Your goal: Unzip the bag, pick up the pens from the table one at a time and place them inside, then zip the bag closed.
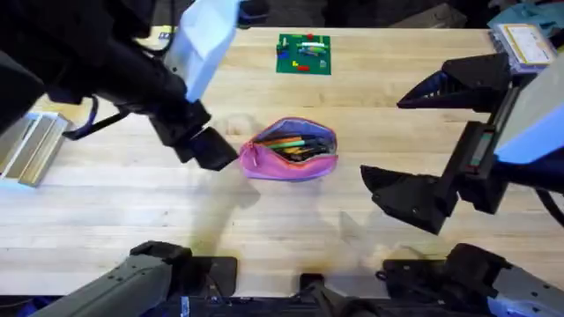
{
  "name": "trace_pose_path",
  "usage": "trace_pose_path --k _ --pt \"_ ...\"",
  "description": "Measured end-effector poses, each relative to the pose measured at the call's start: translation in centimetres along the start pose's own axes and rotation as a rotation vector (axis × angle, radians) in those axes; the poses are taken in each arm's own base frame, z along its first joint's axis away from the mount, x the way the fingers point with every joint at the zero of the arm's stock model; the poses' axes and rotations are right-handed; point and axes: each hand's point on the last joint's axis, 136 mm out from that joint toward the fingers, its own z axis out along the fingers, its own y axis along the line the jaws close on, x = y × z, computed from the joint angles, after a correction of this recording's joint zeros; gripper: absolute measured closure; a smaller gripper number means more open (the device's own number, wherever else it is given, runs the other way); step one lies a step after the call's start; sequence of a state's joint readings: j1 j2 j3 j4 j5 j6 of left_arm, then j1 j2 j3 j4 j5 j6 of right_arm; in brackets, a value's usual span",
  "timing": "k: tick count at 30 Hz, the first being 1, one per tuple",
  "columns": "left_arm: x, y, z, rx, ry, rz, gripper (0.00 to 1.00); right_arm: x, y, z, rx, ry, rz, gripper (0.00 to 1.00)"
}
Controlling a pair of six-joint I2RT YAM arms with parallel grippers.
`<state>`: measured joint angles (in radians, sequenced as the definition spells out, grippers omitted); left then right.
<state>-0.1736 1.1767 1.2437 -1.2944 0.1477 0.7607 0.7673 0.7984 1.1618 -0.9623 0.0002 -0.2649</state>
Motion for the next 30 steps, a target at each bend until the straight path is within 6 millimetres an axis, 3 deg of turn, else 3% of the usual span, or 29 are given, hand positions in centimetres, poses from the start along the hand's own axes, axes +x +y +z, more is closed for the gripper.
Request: trace_pose_path --k 5,10,11,12,22,30 --pt "1.4 0.0 0.2 0.076 -0.042 0.08 0.006 0.0 0.0 0.0 0.0 0.0 0.0 0.003" --pt "4.2 -0.5 1.5 0.159 -0.075 0.157 0.006 0.0 0.0 0.0 0.0 0.0 0.0 0.003" --pt "5.6 -1.4 2.2 0.217 -0.1 0.184 0.006 0.0 0.0 0.0 0.0 0.0 0.0 0.003" --pt "5.8 -1.5 2.4 0.225 -0.116 0.195 0.006 0.0 0.0 0.0 0.0 0.0 0.0 0.003" --pt "4.7 1.1 3.4 0.11 -0.313 0.314 0.007 0.0 0.0 0.0 0.0 0.0 0.0 0.003" --pt "4.9 -0.6 5.1 0.198 -0.376 0.386 0.007 0.0 0.0 0.0 0.0 0.0 0.008 0.003"
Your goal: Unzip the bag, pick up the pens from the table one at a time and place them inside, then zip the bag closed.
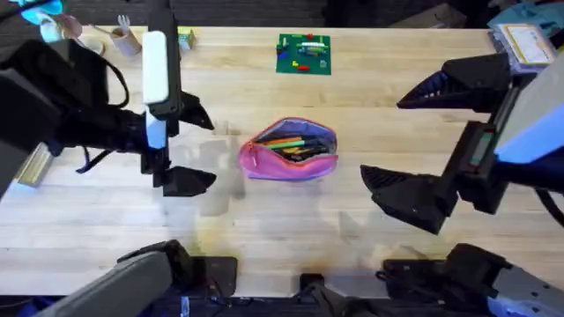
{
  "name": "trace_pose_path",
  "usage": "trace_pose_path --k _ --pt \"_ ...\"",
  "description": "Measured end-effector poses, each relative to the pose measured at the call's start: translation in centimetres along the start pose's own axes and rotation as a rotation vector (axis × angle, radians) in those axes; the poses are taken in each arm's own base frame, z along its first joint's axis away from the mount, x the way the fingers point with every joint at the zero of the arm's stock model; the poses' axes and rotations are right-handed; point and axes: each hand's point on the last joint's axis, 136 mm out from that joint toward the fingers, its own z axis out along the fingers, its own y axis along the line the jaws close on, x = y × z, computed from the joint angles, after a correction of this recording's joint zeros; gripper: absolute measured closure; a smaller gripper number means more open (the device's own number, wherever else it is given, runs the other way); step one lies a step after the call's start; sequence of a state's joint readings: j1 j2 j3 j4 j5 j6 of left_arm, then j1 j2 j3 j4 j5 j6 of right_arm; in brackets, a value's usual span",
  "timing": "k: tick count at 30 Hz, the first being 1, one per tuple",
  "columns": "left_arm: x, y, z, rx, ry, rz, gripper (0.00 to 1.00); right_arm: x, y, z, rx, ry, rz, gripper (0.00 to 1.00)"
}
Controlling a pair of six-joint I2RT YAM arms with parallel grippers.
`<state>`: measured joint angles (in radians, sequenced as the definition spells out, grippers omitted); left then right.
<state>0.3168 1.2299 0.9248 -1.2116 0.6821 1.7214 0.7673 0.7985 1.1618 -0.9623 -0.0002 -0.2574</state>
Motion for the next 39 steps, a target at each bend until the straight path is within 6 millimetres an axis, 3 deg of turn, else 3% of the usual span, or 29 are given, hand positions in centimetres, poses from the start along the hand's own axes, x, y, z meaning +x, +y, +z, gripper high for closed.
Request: trace_pose_path --k 14,23,27,28,30,39 --pt "0.8 -0.5 3.0 0.16 -0.131 -0.043 0.007 0.0 0.0 0.0 0.0 -0.001 0.165 0.004" --pt "1.0 -0.6 3.7 0.195 -0.165 -0.049 0.007 -1.4 1.3 0.1 -0.093 -0.046 0.313 0.004" --pt "1.0 -0.6 3.7 0.194 -0.167 -0.046 0.007 -1.3 1.9 1.2 -0.13 -0.004 0.415 0.003" --pt "1.0 -0.6 3.7 0.194 -0.167 -0.045 0.007 -1.2 3.0 2.8 -0.194 0.063 0.475 0.003" --pt "1.0 -0.6 3.7 0.194 -0.168 -0.045 0.008 -1.0 3.4 3.6 -0.218 0.097 0.499 0.003" --pt "1.0 -0.6 3.7 0.194 -0.168 -0.045 0.008 -2.0 6.2 5.5 -0.308 0.139 0.516 0.003"
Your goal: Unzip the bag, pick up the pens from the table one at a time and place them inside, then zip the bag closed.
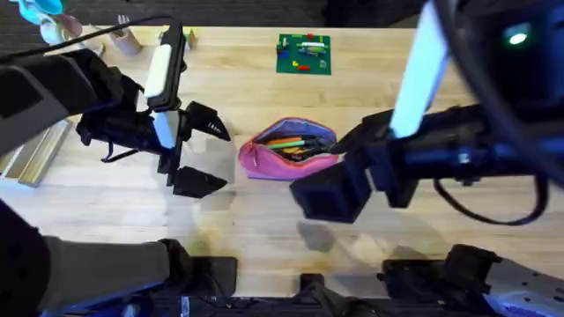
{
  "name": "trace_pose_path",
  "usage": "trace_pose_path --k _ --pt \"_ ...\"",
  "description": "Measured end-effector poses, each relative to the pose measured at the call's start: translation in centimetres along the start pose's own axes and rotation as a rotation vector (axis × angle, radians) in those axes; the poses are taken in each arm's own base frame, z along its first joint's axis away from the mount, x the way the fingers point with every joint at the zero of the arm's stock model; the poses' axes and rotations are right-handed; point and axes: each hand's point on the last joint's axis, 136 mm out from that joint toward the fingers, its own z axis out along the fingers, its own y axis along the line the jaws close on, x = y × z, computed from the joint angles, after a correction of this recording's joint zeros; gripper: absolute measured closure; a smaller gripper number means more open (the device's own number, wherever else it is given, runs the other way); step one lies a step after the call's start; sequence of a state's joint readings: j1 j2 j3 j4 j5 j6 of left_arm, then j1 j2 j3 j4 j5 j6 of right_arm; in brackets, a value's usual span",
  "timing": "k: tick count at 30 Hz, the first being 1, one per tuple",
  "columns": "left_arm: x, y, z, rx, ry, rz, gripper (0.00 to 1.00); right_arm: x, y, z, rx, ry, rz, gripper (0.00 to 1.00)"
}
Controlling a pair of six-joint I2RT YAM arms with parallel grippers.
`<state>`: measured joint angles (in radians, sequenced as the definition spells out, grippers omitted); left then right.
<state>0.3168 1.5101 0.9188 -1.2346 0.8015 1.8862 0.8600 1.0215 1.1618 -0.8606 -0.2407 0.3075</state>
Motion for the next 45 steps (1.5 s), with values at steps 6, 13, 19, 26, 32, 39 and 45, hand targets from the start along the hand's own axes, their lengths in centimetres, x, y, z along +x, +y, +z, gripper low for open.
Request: trace_pose_path --k 6,13,19,26,32,39,45 --pt "0.0 0.0 0.0 0.0 0.0 0.0 0.008 0.6 1.0 2.1 0.015 0.049 -0.011 0.003" --pt "0.0 0.0 0.0 0.0 0.0 0.0 0.007 -0.4 2.1 3.7 0.096 -0.015 -0.033 0.003" --pt "0.0 0.0 0.0 0.0 0.0 0.0 0.008 -0.8 1.3 4.6 0.21 -0.065 0.031 0.003" --pt "0.0 0.0 0.0 0.0 0.0 0.0 0.007 -1.2 1.4 7.0 0.247 -0.075 0.069 0.003" --pt "0.0 0.0 0.0 0.0 0.0 0.0 0.008 -1.5 1.4 8.9 0.256 -0.074 0.084 0.003" --pt "0.0 0.0 0.0 0.0 0.0 0.0 0.008 -2.5 2.2 9.3 0.221 -0.114 0.114 0.003" --pt "0.0 0.0 0.0 0.0 0.0 0.0 0.008 -2.2 1.9 10.7 0.236 -0.092 0.125 0.003"
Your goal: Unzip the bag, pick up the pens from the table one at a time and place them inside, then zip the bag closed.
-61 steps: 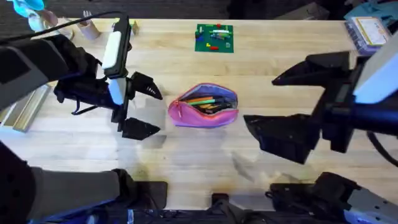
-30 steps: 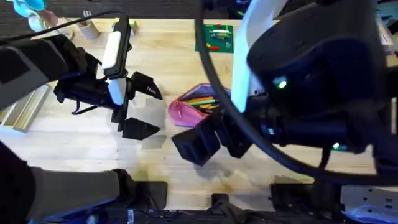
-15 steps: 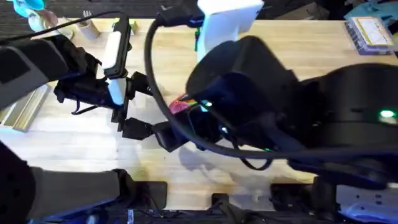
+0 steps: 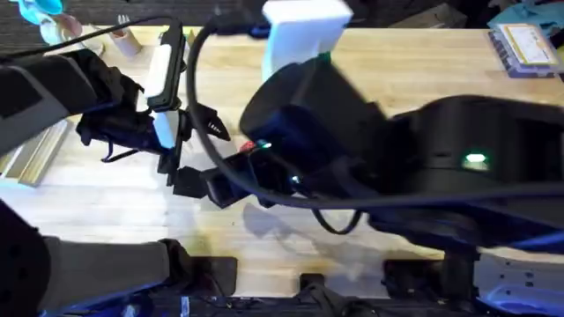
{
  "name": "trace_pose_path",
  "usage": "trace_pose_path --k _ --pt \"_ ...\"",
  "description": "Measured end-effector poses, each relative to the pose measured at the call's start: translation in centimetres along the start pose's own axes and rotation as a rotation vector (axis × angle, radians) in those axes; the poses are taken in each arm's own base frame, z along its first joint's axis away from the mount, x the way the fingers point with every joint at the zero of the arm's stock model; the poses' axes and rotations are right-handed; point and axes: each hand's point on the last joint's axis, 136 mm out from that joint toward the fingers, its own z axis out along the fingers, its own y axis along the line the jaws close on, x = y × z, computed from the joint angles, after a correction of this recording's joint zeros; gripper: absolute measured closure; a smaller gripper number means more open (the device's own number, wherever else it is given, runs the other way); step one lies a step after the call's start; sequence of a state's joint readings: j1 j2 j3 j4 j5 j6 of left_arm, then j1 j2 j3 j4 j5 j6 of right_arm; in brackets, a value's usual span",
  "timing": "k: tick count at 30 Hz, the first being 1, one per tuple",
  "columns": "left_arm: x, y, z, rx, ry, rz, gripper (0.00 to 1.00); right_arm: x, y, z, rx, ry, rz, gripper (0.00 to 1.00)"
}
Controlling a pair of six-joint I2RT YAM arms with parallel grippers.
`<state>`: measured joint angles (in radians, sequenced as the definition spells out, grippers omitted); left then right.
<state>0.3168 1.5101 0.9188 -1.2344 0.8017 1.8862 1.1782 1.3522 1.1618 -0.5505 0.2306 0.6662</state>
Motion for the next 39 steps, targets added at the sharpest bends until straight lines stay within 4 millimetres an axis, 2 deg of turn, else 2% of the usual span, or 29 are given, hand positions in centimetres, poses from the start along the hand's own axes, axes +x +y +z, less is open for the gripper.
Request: trace_pose_path --k 4,13,22,39 --pt "0.0 0.0 0.0 0.0 0.0 0.0 0.007 0.7 0.0 1.8 0.019 0.029 0.005 0.003" --pt "0.0 0.0 0.0 0.0 0.0 0.0 0.007 1.0 0.4 4.5 0.027 0.038 0.024 0.003" --pt "0.0 0.0 0.0 0.0 0.0 0.0 0.007 1.4 -0.8 7.0 0.113 0.027 0.038 0.003" --pt "-0.1 0.0 0.0 -0.002 -0.006 0.004 0.007 0.3 -2.0 9.2 0.192 -0.053 0.05 0.039"
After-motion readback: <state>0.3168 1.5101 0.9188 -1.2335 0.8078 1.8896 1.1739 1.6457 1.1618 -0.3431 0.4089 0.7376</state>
